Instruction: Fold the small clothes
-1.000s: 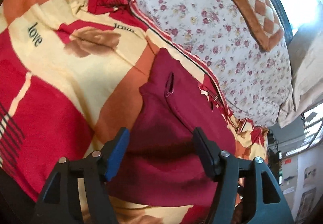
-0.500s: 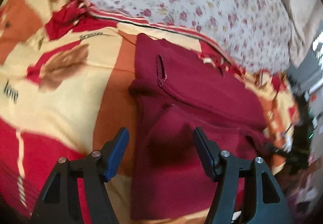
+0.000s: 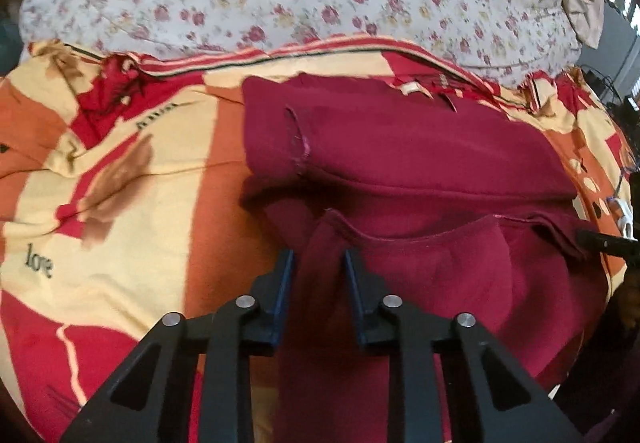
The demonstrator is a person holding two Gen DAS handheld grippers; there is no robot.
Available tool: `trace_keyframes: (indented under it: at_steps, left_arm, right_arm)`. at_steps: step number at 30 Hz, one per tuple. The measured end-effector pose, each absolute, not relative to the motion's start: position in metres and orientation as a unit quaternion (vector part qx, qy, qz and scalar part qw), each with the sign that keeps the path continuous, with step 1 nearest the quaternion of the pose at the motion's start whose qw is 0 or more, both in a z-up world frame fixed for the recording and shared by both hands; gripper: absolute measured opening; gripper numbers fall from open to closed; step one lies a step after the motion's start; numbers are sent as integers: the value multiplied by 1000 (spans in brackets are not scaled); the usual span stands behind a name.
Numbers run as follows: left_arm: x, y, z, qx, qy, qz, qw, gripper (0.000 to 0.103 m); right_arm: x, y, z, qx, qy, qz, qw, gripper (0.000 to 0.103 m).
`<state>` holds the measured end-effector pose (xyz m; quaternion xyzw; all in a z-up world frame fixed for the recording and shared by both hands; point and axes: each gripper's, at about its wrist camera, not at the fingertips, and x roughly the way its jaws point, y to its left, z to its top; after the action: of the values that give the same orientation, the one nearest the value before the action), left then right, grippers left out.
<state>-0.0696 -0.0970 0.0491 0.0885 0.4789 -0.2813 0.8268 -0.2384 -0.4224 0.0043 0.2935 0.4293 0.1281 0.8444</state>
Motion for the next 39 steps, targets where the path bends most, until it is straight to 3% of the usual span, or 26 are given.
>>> trace_keyframes:
  at_steps: [14, 29, 33, 39]
  left_arm:
    - [-91, -101, 68, 100, 445, -301, 838, 0]
    - [-70, -113, 43, 98, 485, -295, 818, 0]
    - [-68, -111, 47, 90, 476, -297, 823, 13]
    - [-64, -117, 36, 98, 486, -296, 816, 13]
  right_arm:
    - [-248, -415, 20, 281, 414, 116, 858, 12]
    - [-245, -421, 7, 301, 427, 115, 845, 13]
    - [-245, -420, 6, 299, 429, 116, 844, 13]
    - [-245, -422, 3, 313, 431, 118, 838, 13]
